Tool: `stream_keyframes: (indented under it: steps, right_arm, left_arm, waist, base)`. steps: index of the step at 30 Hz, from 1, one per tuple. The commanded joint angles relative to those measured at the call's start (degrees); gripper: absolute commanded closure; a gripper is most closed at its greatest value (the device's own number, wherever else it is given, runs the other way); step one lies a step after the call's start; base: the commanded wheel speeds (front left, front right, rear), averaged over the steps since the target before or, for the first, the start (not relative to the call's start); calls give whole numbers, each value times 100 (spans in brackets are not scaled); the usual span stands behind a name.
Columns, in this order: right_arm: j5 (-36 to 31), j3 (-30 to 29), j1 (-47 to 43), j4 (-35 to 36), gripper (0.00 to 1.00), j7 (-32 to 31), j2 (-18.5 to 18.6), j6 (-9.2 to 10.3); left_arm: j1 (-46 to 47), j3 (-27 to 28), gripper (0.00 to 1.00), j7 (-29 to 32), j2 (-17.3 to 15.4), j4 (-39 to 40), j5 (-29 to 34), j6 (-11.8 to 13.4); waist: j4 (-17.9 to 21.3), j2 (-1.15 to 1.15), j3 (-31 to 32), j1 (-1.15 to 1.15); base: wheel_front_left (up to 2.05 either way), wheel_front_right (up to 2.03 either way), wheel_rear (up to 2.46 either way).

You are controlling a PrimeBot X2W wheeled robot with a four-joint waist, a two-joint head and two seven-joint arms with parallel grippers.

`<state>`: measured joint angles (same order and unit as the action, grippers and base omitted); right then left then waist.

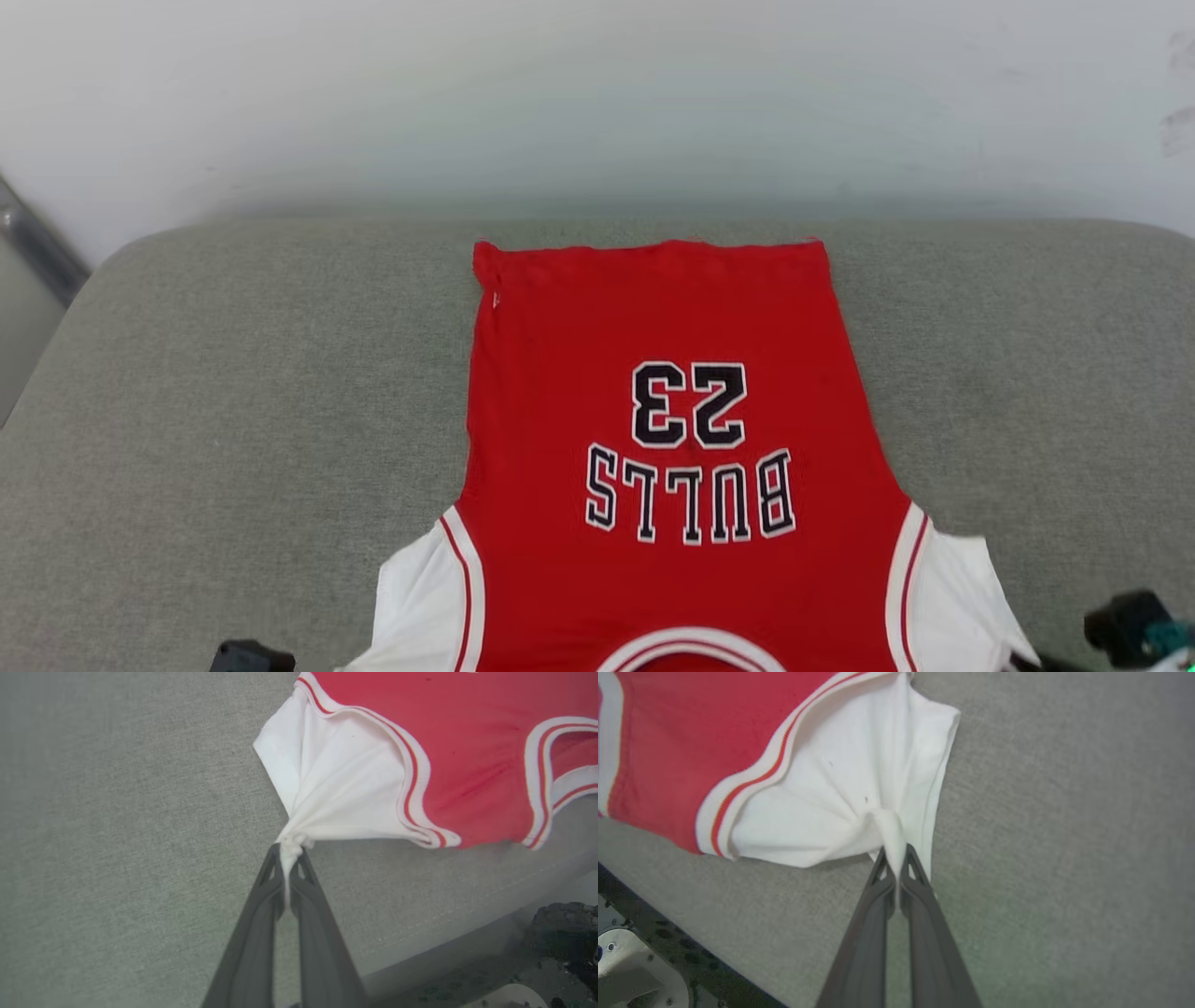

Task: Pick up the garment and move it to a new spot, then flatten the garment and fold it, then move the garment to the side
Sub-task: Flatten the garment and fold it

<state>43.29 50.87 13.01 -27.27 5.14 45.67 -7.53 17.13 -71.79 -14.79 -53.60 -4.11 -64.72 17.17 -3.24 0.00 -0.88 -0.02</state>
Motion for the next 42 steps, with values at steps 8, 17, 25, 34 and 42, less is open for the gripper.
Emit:
stream_keyframes:
  steps: [8, 17, 25, 34, 42]
  right_arm:
    - [-485, -1050, -1208, 682, 100, -471, -144, 8]
    - [-947, -2689, -955, 1438, 0, -952, -623, 7]
    - [-1367, -3975, -141, 2546, 0, -1488, -583, 6]
    - [-1421, -3852, 2165, 2956, 0, -3028, -259, 6]
    - [-782, -2452, 4383, 1841, 0, -5560, -143, 6]
  left_arm:
    - [-391, 22, 100, -16, -139, 265, -51, 333]
    - [-309, 351, 100, -40, -58, 738, 65, 679]
    - [-205, 673, 100, -51, 24, 1235, 432, 981]
    - [36, 1101, 100, -47, 280, 1636, 929, 1144]
    - [170, 1398, 100, -47, 683, 1662, 1363, 961]
  waist:
    - [95, 0, -69, 2]
    - [79, 0, -267, 2]
    - [-134, 0, -630, 2]
    - [-513, 0, -1616, 2]
    - [-904, 0, -2382, 2]
  base:
    - [0, 0, 0]
    - [0, 0, 0]
    - [0, 0, 0]
    - [0, 0, 0]
    - [0, 0, 0]
